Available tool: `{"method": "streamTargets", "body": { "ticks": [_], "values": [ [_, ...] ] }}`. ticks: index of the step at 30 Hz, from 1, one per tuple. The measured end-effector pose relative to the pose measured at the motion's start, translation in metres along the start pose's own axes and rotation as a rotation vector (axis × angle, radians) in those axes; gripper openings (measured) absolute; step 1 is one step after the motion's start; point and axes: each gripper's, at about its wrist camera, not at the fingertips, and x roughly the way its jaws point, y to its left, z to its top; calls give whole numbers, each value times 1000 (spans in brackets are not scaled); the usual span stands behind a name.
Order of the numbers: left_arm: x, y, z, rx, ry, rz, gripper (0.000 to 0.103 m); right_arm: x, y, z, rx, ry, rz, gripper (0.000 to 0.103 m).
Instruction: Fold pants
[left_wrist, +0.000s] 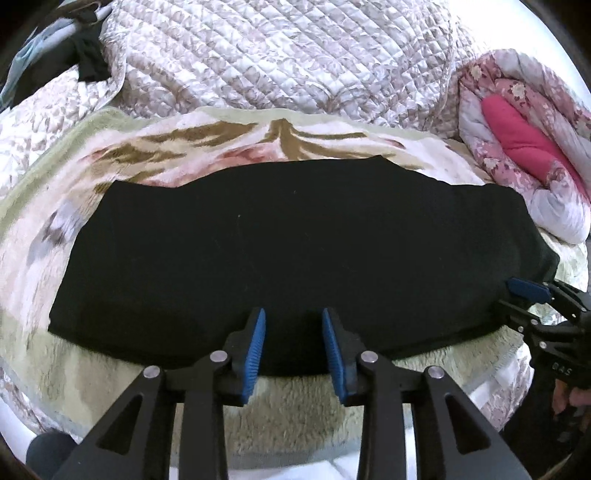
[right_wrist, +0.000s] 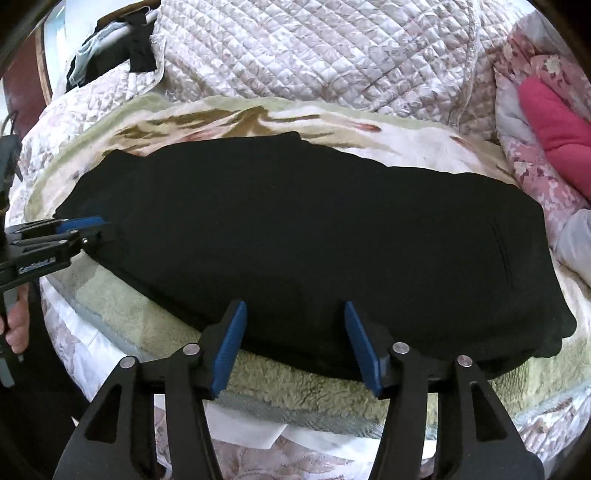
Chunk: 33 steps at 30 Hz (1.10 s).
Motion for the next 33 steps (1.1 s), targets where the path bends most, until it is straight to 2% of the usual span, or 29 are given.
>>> {"method": "streamTargets", "body": {
  "ticks": [3, 9, 13, 16, 21, 25, 26, 27, 28, 30, 33],
  "values": [
    [-11, 12, -4, -41, -14, 10, 35, -2, -2, 2, 14, 6, 9, 57],
    [-31, 65, -20, -228, -41, 67, 36, -6, -2, 1, 30, 10, 15, 57],
    [-31, 104, -29, -362, -34, 104, 41, -6, -3, 2, 41, 12, 23, 57],
    [-27, 124, -30, -443, -48, 64, 41, -7, -4, 2, 51, 13, 32, 57],
    [-17, 143, -25, -515, -95, 19, 44, -8, -6, 4, 62, 17, 42, 57],
    [-11, 139, -15, -484, -121, 52, 43, -8, -7, 5, 71, 16, 44, 57],
    [-10, 137, -12, -463, -122, 67, 40, -8, -8, 5, 77, 15, 45, 57],
    [-10, 135, -9, -451, -123, 74, 33, -8, -9, 5, 84, 14, 47, 57],
    [-9, 135, -6, -441, -118, 65, 10, -8, -10, 6, 90, 12, 49, 57],
    [-10, 134, 0, -440, -108, 44, 7, -9, -12, 6, 102, 8, 52, 57],
    [-19, 122, 16, -389, -140, 11, 7, -11, -17, 5, 118, 0, 53, 57]
  ]
}}
